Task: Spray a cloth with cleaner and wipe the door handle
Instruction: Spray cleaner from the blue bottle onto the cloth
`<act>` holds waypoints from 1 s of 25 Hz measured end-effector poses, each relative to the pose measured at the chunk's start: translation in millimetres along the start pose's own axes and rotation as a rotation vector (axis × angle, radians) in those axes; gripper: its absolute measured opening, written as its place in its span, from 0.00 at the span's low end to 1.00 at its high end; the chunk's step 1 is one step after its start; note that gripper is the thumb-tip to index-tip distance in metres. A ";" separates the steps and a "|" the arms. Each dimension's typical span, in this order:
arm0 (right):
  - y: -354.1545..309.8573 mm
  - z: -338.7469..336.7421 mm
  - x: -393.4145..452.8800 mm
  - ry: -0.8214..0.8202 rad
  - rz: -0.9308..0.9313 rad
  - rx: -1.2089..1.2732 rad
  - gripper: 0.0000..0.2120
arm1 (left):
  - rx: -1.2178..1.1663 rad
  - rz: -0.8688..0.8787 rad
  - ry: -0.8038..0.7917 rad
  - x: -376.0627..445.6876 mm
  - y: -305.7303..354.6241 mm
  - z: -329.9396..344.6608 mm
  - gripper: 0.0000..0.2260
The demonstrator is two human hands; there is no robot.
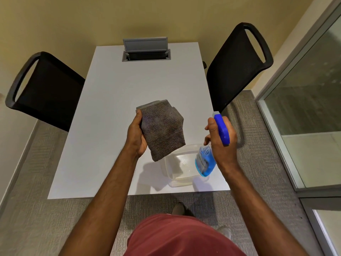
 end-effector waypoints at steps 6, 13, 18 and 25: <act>53.3 23.7 6.6 -0.091 0.018 -0.041 0.07 | -0.003 -0.002 0.001 -3.1 -1.1 -4.0 0.21; 122.2 27.3 20.8 -0.070 0.153 -0.062 0.09 | 0.003 0.004 0.001 -8.5 1.3 1.9 0.23; 139.3 25.4 20.7 -0.082 0.148 -0.035 0.16 | 0.001 0.031 0.002 -7.6 7.9 7.5 0.23; 159.0 24.9 18.7 -0.127 0.165 -0.176 0.21 | 0.015 0.070 -0.005 -3.4 21.3 20.2 0.24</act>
Point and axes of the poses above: each hand's wrist, its own x-axis towards the middle knuckle, its own z-axis out of the palm, y = z × x, the point moved 10 cm from there along x, towards the middle knuckle, and after that the axes turned 12 degrees about z, right-handed, at the moved point
